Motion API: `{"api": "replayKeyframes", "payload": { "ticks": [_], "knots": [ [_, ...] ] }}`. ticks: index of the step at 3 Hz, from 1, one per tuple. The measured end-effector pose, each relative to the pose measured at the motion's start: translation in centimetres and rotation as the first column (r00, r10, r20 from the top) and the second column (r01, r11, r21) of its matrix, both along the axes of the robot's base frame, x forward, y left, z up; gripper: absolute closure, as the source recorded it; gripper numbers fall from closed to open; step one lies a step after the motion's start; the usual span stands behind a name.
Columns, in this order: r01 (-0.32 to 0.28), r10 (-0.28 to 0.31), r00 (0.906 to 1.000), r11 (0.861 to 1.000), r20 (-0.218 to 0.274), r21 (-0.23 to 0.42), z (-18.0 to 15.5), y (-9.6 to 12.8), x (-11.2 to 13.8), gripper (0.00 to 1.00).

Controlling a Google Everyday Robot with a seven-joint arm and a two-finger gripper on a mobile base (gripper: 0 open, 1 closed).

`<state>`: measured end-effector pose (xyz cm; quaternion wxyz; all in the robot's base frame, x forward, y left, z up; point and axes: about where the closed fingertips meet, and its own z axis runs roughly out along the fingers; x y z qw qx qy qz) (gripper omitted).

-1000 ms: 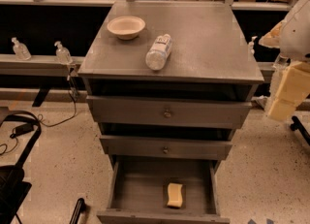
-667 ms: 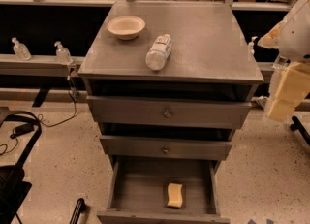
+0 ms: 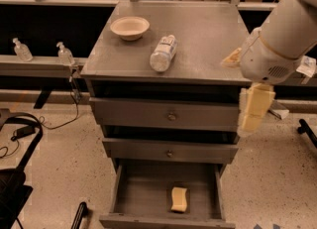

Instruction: Pick sponge from bottom drawer and place on counter

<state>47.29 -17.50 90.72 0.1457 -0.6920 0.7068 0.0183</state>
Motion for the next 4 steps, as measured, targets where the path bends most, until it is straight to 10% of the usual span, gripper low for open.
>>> {"api": "replayKeyframes", "payload": {
  "ticks": [1, 3, 4],
  "knots": [
    [-0.121, 0.119, 0.9894, 0.992, 0.083, 0.027, -0.4, 2.0, 1.8, 0.00],
    [-0.198, 0.198, 0.9773, 0.980, 0.075, -0.013, -2.0, 2.4, 3.4, 0.00],
    [-0.356, 0.359, 0.9231, 0.933, 0.139, -0.045, -5.6, 3.6, 5.0, 0.00]
  ]
}}
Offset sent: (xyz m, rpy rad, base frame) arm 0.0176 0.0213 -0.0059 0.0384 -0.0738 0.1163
